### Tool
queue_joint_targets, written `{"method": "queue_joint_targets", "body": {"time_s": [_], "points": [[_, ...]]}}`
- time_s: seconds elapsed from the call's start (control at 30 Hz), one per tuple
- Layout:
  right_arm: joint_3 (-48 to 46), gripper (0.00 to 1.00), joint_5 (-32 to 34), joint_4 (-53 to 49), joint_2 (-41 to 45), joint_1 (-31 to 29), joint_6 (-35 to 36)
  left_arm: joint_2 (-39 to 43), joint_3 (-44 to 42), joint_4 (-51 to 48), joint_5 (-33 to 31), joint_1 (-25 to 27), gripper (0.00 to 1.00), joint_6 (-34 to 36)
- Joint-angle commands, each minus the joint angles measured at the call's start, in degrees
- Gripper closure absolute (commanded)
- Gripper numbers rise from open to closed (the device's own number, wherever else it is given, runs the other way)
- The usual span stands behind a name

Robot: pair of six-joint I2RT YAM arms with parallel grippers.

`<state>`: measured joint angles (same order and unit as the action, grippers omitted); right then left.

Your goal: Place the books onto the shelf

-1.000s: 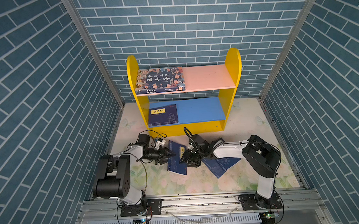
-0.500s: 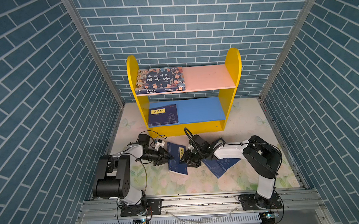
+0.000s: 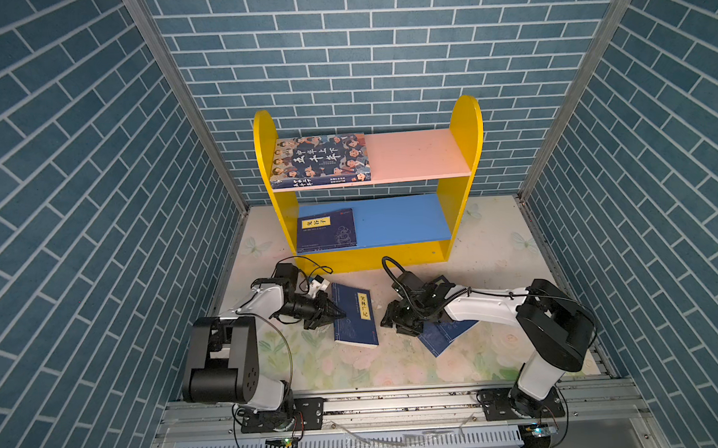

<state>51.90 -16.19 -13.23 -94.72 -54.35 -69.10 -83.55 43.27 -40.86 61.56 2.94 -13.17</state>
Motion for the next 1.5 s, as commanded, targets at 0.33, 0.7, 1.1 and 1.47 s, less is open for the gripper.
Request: {"method": "queue_joint_targets", "body": {"time_s": [0.33,0.7,1.1,1.47], "points": [[-2.7,0.4,7.3,-8.7,24.3,0.1,-4.6,12.5,8.1,-18.5,13.4,0.8,0.91,15.5],[-2.8,0.38,10.8,1.0,33.1,-1.0,-5.9,19.2,12.6,16.0,6.4,0.5,0.9,-19.0],[-0.5,0.34,12.4,20.3,24.4,-4.5,-6.0,25.1,5.8,36.5,-10.6,0.4,0.9,-40.5],[1.8,0.32,14.4,32.9,16.9,-5.4,-6.1,26.1,2.2,44.7,-14.9,0.4,0.9,-49.7]]}}
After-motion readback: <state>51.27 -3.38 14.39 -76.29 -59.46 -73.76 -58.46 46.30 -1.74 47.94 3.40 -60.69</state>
